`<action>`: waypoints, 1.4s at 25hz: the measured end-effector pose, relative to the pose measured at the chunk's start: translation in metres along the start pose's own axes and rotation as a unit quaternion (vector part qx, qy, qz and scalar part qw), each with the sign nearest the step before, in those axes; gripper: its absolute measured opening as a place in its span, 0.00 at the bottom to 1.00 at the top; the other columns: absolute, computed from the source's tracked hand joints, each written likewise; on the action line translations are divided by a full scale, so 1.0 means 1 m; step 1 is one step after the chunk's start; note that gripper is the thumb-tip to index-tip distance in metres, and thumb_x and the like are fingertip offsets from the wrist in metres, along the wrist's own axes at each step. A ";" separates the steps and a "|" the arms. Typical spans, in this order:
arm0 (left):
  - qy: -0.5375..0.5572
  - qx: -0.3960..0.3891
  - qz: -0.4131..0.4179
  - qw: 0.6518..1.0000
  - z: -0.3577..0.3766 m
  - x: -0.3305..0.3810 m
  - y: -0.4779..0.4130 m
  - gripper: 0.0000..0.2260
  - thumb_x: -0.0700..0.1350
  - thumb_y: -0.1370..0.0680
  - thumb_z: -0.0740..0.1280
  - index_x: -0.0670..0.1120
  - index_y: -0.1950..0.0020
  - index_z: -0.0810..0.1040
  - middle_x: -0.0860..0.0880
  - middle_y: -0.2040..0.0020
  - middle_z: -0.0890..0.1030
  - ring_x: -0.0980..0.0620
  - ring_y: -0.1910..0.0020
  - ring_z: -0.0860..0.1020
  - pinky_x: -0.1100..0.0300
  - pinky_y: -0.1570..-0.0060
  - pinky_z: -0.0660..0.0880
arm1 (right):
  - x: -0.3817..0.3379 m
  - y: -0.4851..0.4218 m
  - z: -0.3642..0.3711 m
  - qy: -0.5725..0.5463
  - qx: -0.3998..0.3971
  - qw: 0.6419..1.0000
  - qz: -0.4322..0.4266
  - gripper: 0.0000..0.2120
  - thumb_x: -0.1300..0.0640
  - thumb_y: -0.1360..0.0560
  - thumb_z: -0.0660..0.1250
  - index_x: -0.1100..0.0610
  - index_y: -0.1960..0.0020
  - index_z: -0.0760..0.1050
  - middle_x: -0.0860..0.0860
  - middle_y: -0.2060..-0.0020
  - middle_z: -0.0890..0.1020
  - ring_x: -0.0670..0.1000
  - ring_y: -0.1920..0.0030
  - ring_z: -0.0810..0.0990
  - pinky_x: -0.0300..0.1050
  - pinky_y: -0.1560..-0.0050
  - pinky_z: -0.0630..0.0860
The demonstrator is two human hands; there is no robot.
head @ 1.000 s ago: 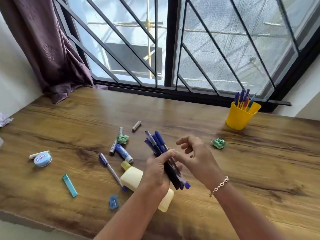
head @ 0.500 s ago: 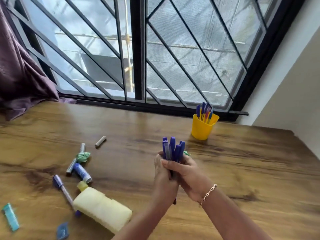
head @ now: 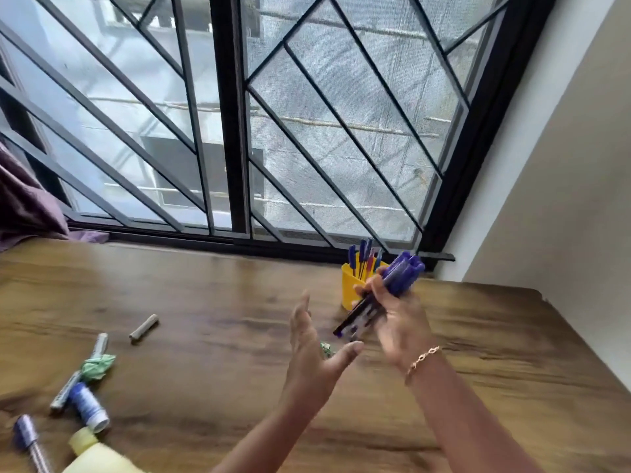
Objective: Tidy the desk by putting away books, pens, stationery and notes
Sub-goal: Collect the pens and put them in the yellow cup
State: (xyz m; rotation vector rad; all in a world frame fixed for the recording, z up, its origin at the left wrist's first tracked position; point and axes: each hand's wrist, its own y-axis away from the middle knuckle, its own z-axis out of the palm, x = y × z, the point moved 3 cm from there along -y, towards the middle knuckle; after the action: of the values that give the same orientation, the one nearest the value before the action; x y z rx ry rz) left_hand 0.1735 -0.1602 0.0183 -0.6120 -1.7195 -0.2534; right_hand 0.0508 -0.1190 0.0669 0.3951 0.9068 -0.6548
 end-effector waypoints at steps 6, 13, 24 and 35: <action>-0.026 -0.024 -0.009 0.999 0.008 -0.002 -0.019 0.48 0.66 0.42 0.66 0.51 0.26 0.54 0.55 0.31 0.60 0.54 0.29 0.61 0.49 0.33 0.67 | -0.047 -0.106 -0.015 0.064 0.064 0.989 -0.116 0.11 0.70 0.25 0.62 0.54 0.57 0.70 0.50 0.66 0.76 0.50 0.62 0.76 0.53 0.40 0.72; 0.010 -0.035 -0.029 0.999 0.009 -0.015 -0.017 0.39 0.53 0.34 0.75 0.55 0.30 0.56 0.53 0.29 0.62 0.60 0.36 0.66 0.66 0.45 0.73 | -0.007 -0.122 -0.025 0.123 0.087 0.986 -0.072 0.18 0.75 0.29 0.64 0.51 0.55 0.70 0.49 0.61 0.76 0.46 0.59 0.75 0.42 0.47 0.72; -0.011 -0.027 -0.019 0.999 -0.001 -0.012 -0.006 0.38 0.50 0.31 0.74 0.53 0.28 0.57 0.54 0.29 0.62 0.52 0.29 0.64 0.51 0.31 0.64 | -0.033 -0.099 -0.026 0.252 0.098 0.952 -0.143 0.58 0.19 0.49 0.57 0.57 0.31 0.67 0.52 0.37 0.75 0.47 0.46 0.75 0.41 0.48 0.69; -0.050 0.045 -0.011 0.998 -0.051 -0.002 0.032 0.38 0.49 0.29 0.72 0.48 0.25 0.54 0.52 0.24 0.56 0.60 0.27 0.55 0.75 0.36 0.51 | 0.003 -0.020 0.004 0.424 -0.072 0.870 -0.240 0.51 0.19 0.40 0.49 0.51 0.28 0.60 0.42 0.32 0.65 0.42 0.31 0.63 0.35 0.30 0.57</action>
State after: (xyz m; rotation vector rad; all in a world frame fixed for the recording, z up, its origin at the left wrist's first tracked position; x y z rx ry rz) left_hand 0.2330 -0.1587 0.0237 -0.5464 -1.8242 -0.1620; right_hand 0.0413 -0.1368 0.0663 0.3186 1.9279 -0.8744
